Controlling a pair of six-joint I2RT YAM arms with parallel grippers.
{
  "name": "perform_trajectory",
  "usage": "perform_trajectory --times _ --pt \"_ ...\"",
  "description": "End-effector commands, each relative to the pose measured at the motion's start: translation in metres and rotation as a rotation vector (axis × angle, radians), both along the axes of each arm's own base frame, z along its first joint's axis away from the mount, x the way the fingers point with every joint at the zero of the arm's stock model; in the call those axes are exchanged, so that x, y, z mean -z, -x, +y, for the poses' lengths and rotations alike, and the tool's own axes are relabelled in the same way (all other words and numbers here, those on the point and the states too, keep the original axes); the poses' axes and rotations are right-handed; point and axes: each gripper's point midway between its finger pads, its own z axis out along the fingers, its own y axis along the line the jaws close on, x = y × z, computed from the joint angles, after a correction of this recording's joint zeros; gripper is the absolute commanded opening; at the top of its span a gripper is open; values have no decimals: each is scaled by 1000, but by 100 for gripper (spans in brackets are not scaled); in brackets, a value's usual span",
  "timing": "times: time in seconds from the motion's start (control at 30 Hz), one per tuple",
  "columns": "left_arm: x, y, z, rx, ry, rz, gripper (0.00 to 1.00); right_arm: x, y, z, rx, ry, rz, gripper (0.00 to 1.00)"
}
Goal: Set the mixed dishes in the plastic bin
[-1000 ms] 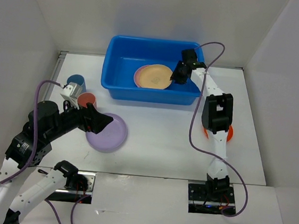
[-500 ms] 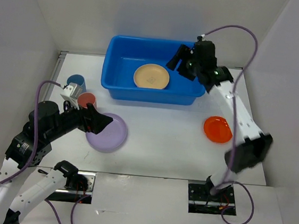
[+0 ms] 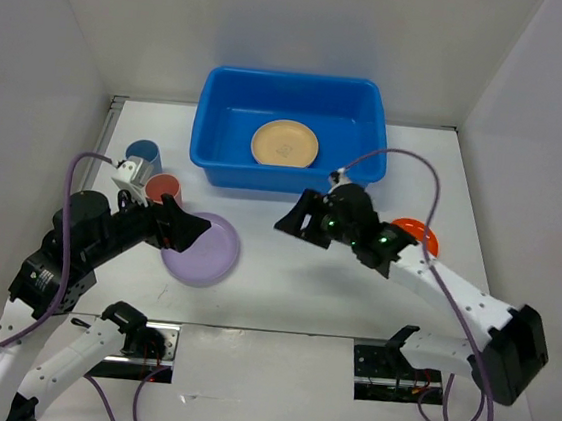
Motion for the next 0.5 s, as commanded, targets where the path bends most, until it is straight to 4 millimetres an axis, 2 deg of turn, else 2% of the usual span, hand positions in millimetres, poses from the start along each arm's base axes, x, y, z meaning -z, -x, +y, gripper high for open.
perform_trajectory --times 0.0,0.03,0.07,0.13,0.17,0.2,0.23,0.27,0.3,0.37,0.4,0.47 --pt "-10 0 -1 -3 33 -28 100 -2 17 44 -77 -114 12 75" --pt "-10 0 -1 -5 40 -23 100 4 20 52 -95 -106 22 75" --pt "-10 0 -1 -5 40 -23 100 22 19 61 -99 -81 55 75" --pt "-6 0 -1 -5 36 -15 100 34 28 82 -136 -80 69 75" --pt "-8 2 -1 -5 40 -23 100 58 26 90 -126 -43 109 75" --pt "-8 2 -1 -5 40 -23 100 70 29 96 -139 -25 125 75" --pt "-8 2 -1 -5 40 -23 100 73 31 107 -151 -33 131 75" --pt "-10 3 0 -5 43 -31 100 93 31 114 -154 -7 166 73" --pt "-10 3 0 -5 43 -32 100 103 33 119 -162 4 176 73" --pt "-8 4 0 -5 40 -23 100 111 38 132 -172 -9 195 73" --pt "-8 4 0 -5 40 -23 100 124 37 134 -170 10 211 72" --pt "-8 4 0 -5 40 -23 100 133 39 137 -154 11 234 71"
